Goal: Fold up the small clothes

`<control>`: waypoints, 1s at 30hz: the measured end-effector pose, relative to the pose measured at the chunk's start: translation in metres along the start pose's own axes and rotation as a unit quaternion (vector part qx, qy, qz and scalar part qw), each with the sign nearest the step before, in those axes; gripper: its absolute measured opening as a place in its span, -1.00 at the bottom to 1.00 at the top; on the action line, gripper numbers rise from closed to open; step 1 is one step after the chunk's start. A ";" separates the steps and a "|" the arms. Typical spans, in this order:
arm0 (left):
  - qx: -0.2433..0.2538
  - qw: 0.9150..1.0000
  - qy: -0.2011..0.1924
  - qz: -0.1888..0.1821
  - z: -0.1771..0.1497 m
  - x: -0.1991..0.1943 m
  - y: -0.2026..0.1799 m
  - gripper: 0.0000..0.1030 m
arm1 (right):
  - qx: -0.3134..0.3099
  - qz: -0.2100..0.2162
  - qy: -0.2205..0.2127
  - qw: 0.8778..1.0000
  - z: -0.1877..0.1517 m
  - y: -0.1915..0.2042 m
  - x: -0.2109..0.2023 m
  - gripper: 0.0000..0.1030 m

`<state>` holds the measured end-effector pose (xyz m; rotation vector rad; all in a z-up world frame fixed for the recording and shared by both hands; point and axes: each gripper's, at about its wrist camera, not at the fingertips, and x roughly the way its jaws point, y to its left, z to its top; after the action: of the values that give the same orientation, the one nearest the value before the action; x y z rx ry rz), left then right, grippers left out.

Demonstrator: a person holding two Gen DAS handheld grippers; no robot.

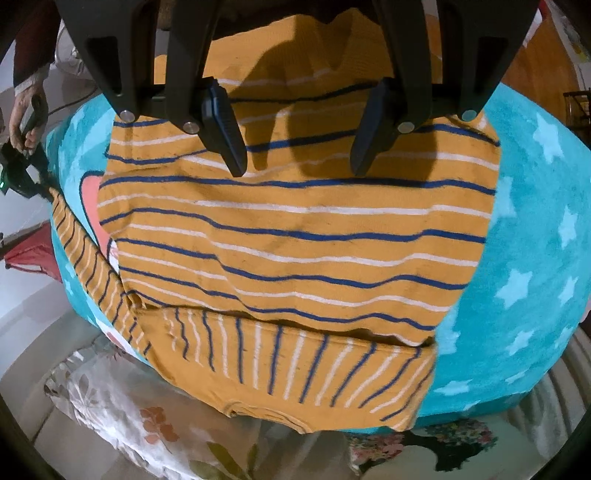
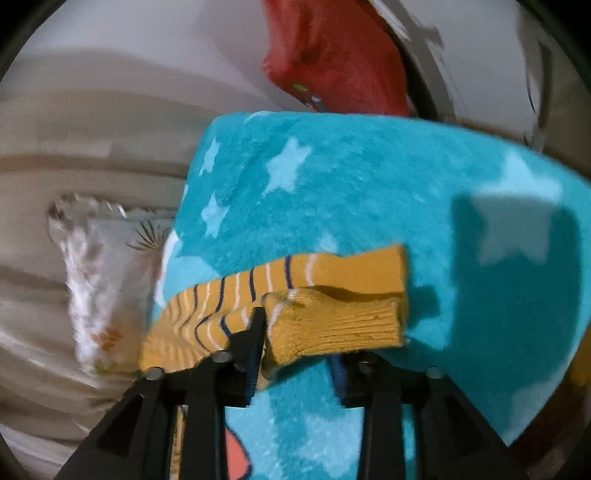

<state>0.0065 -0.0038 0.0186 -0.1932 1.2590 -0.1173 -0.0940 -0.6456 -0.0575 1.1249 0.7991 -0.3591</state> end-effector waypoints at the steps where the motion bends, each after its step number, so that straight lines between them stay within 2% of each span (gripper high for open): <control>1: -0.005 1.000 -0.004 0.000 0.000 -0.002 0.007 0.11 | -0.028 -0.025 -0.003 0.999 0.001 0.013 0.002 -0.82; 3: -0.012 1.000 -0.011 0.000 0.001 -0.007 0.018 0.11 | -0.069 -0.043 -0.016 0.997 0.000 0.038 -0.001 -0.84; 5: -0.020 1.000 -0.020 0.000 0.002 -0.013 0.031 0.11 | -0.103 -0.033 -0.024 0.994 -0.005 0.070 -0.006 -0.84; 8: -0.035 0.999 -0.030 -0.006 0.006 -0.021 0.052 0.11 | -0.174 0.003 -0.023 0.985 -0.026 0.141 -0.010 -0.84; 10: -0.045 0.998 -0.038 -0.011 0.010 -0.026 0.069 0.11 | -0.227 0.031 -0.012 0.973 -0.050 0.196 -0.005 -0.84; 12: -0.053 0.997 -0.046 -0.012 0.014 -0.032 0.084 0.11 | -0.297 0.059 0.009 0.953 -0.091 0.260 0.009 -0.84; 14: -0.063 0.996 -0.053 -0.013 0.017 -0.037 0.103 0.11 | -0.345 0.078 0.037 0.935 -0.131 0.307 0.028 -0.84; 16: -0.078 0.995 -0.058 -0.014 0.018 -0.042 0.125 0.15 | -0.385 0.090 0.065 0.916 -0.173 0.347 0.051 -0.85; 19: -0.098 0.993 -0.061 -0.009 0.017 -0.046 0.161 0.19 | -0.448 0.100 0.114 0.881 -0.253 0.403 0.095 -0.85; 24: -0.121 0.991 -0.054 0.005 0.017 -0.048 0.210 0.19 | -0.519 0.084 0.175 0.833 -0.361 0.444 0.162 -0.85; 26: -0.132 0.990 -0.049 0.008 0.016 -0.047 0.230 0.19 | -0.534 0.073 0.195 0.820 -0.389 0.449 0.183 -0.85; 29: -0.152 0.987 -0.045 0.011 0.012 -0.047 0.255 0.19 | -0.568 0.048 0.215 0.793 -0.430 0.452 0.207 -0.84; 30: -0.160 0.986 -0.043 0.012 0.011 -0.046 0.263 0.19 | -0.583 0.035 0.217 0.783 -0.442 0.451 0.213 -0.77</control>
<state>-0.0019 0.2629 0.0097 -0.4557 1.1876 0.1139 0.1634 -0.0331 -0.0023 0.0246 1.1257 0.4752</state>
